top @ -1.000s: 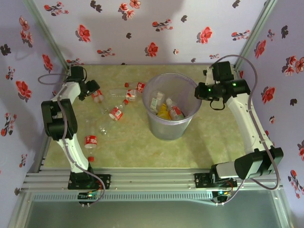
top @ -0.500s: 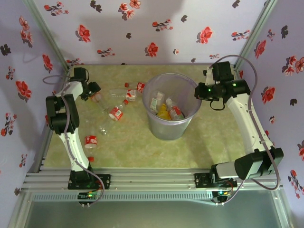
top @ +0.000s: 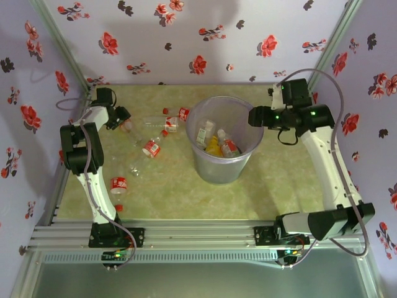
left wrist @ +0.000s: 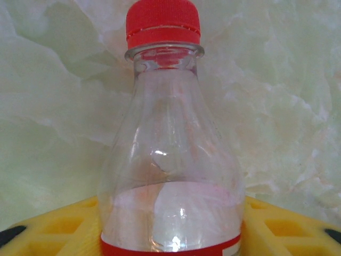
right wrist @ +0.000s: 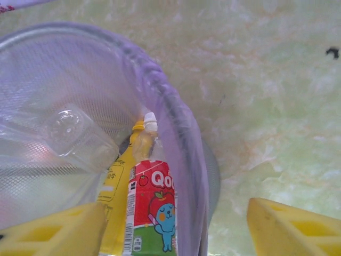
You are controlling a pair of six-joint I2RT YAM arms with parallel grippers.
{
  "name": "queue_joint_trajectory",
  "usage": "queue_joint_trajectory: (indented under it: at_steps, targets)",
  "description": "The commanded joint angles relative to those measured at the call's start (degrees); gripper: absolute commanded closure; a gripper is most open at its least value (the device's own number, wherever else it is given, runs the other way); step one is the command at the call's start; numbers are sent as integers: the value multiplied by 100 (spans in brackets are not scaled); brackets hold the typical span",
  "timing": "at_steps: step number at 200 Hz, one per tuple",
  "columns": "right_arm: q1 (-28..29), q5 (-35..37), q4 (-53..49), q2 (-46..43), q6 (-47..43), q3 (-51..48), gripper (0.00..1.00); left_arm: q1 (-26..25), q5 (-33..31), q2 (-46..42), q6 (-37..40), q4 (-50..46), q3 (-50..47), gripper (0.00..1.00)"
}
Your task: Put the plastic bottles in the bin
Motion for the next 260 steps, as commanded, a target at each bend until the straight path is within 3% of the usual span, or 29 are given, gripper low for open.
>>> queue_joint_trajectory:
  at_steps: [1,55,93,105,119,144,176,204,240,260]
  targets:
    - [-23,296,-218,-239,-127,427,26,31,161,-251,-48,-149,82,58]
    - [184,185,186,-289,-115,994,25,15,545,-1671,2,-292,28,61]
    - [1304,228,276,215,-110,1765,26,-140,998,-3001,55,-498,-78,64]
    - [1700,169,384,425,-110,1920,26,-262,1493,-3347,-99,-347,-166,64]
    - [2116,64,547,690,-110,2087,25,-502,1943,-3649,-326,-165,-205,64]
    - [2670,-204,834,1175,5,2376,21,-1075,2047,-4127,-522,26,-264,64]
    - [3157,-513,1164,1712,104,2703,17,-1666,2389,-4394,-936,572,-369,66]
    - [3211,-866,1346,2119,360,2913,16,-2083,2542,-4508,-1120,917,-578,66]
    - [3272,-1660,1873,2521,785,2923,16,-2262,2713,-4531,-1408,1568,-913,67]
    - [3273,-1582,1801,2712,776,3025,16,-2289,2763,-4564,-1476,1749,-955,68]
